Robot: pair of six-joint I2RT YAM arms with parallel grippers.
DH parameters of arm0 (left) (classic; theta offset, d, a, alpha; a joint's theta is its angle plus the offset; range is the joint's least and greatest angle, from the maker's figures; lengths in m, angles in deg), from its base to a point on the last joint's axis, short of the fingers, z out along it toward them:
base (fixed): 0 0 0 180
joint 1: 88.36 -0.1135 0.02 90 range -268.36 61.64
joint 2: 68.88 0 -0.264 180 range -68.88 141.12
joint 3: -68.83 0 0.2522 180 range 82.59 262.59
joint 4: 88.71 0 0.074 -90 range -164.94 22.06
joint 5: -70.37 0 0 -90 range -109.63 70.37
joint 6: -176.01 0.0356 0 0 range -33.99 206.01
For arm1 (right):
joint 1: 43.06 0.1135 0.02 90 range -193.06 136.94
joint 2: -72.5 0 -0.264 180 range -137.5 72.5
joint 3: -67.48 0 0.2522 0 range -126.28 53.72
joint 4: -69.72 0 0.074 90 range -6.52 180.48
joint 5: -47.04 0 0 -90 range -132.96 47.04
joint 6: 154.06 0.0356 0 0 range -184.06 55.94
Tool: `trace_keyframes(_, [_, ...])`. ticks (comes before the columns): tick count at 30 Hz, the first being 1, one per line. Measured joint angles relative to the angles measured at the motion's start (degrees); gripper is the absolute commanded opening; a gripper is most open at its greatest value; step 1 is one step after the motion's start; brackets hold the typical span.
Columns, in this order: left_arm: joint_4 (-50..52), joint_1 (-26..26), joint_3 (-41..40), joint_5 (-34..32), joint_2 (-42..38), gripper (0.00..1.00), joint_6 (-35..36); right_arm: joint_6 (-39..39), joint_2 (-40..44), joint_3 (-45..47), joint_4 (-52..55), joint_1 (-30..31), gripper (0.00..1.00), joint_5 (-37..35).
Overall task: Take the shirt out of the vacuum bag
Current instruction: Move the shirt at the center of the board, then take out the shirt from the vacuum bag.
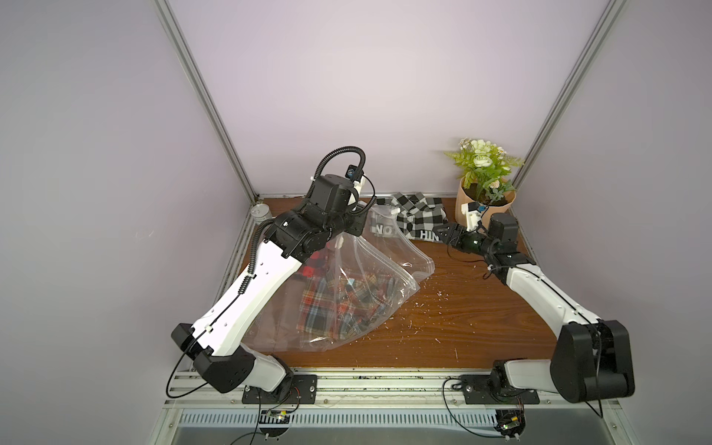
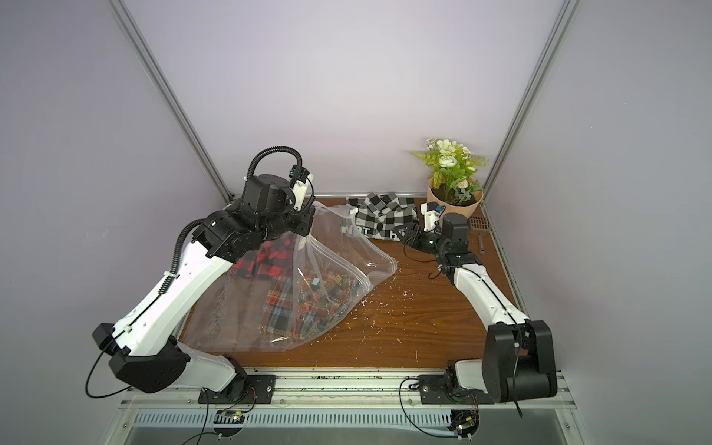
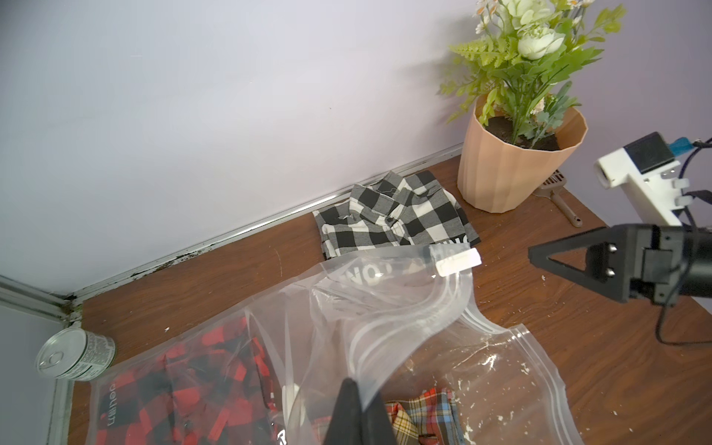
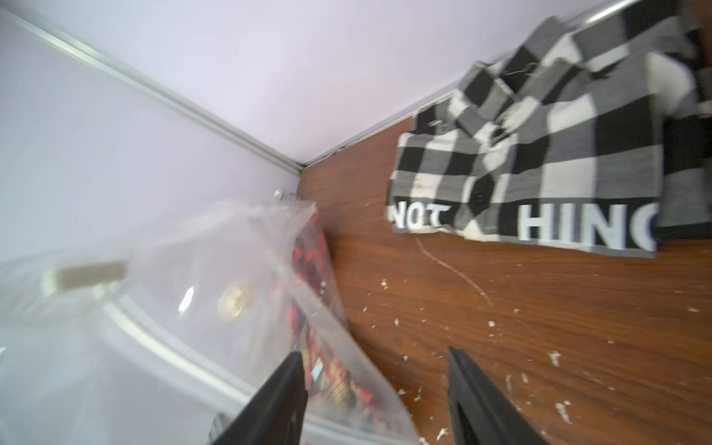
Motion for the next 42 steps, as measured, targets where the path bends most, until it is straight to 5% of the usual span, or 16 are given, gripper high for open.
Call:
trace_keyframes(15, [-5.3, 0.0, -3.4, 10.0, 2.0, 0.01, -1.4, 4.5, -2.2, 5.4, -6.0, 16.7, 0.68, 6.1])
trace_keyframes(42, [-11.7, 4.5, -8.7, 17.1, 3.1, 0.01, -4.7, 4.3, -3.5, 19.3, -3.1, 22.3, 0.73, 2.0])
